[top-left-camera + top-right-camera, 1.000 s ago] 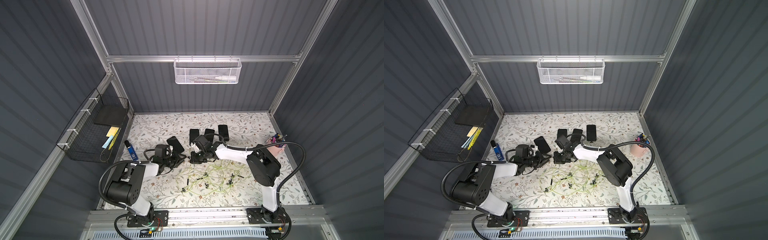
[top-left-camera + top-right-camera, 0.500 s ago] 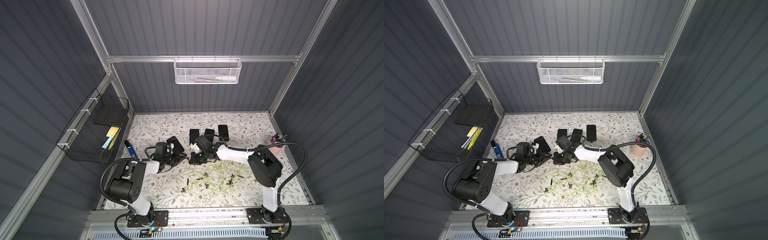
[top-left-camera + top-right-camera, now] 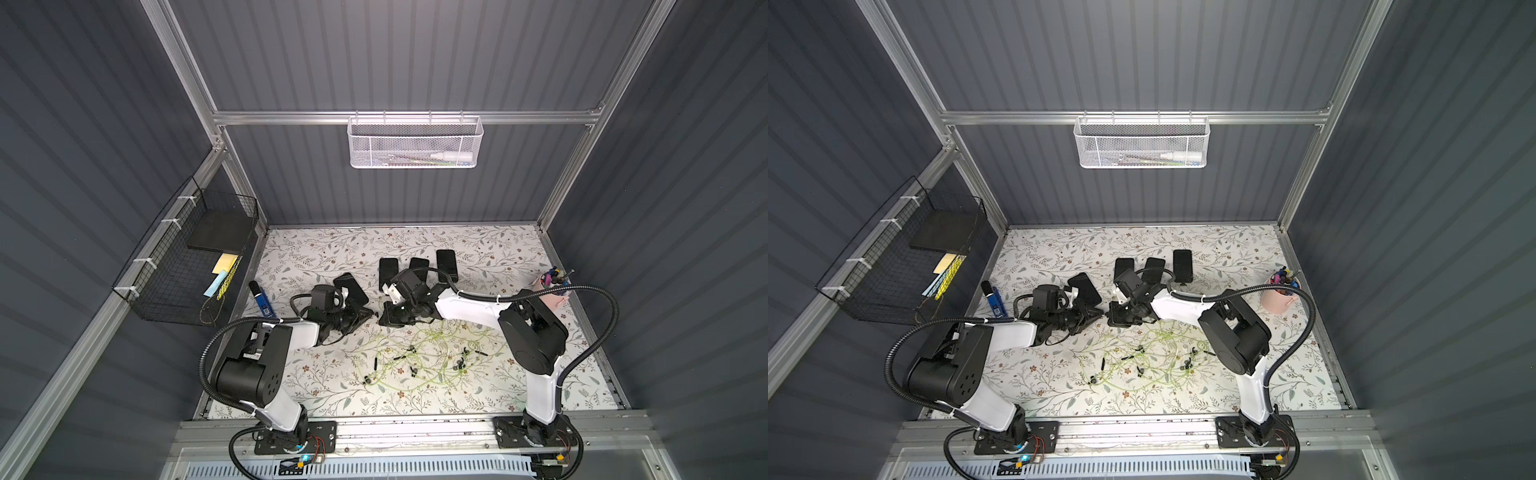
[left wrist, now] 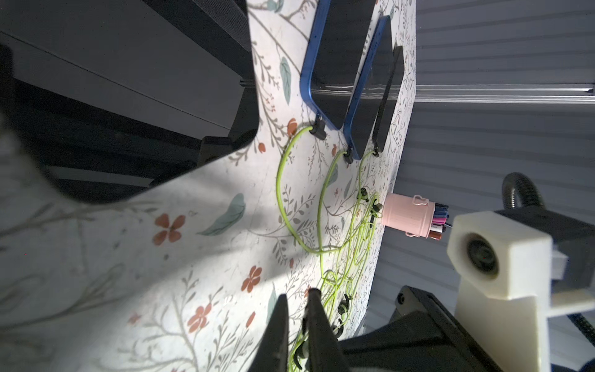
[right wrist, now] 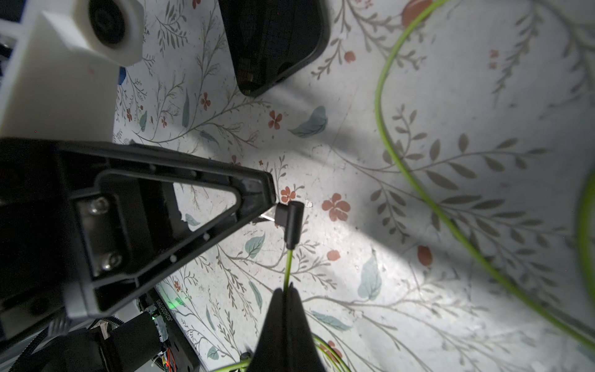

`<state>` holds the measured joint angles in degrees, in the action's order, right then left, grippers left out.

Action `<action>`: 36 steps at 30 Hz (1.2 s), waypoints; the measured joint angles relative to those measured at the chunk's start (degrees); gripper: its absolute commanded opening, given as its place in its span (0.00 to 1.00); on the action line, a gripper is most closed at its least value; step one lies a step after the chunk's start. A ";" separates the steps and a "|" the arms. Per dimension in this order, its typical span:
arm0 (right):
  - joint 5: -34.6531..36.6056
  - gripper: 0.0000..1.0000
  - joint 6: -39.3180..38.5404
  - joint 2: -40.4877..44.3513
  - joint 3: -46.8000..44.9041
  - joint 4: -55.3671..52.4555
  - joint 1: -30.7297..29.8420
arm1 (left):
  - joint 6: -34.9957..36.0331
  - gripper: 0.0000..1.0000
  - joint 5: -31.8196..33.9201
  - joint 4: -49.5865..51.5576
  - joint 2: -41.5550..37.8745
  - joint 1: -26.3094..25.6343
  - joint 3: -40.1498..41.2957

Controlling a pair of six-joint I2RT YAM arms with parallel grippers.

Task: Plug wired earphones into phones
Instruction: Pick up the wired earphone from the center of the board.

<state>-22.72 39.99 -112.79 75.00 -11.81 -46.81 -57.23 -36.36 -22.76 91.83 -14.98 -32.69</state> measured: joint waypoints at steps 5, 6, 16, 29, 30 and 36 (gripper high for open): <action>-0.28 0.00 0.52 0.00 0.00 0.70 0.00 | 0.00 0.14 -0.37 -0.07 -0.15 -0.07 0.00; -0.42 0.00 0.57 0.00 0.00 0.87 0.02 | 0.00 0.13 -0.48 -0.09 -0.15 -0.09 0.00; -1.09 0.00 1.01 -0.07 0.00 1.16 0.07 | 0.00 0.00 -0.81 -0.26 -0.15 -0.37 0.00; -13.18 0.41 10.99 5.33 -16.06 19.80 12.76 | 0.00 0.00 -7.50 -0.70 1.55 -0.37 -5.66; -14.53 0.41 12.41 5.84 -17.31 22.91 13.68 | -0.02 0.00 -8.85 -1.09 2.21 -0.37 -6.73; -19.80 0.40 19.47 6.58 -21.70 38.56 14.95 | -2.67 0.00 -16.83 -5.92 5.38 -0.37 -9.68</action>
<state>-42.52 59.46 -106.21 53.30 26.74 -31.86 -59.90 -53.19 -28.69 97.21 -15.35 -42.37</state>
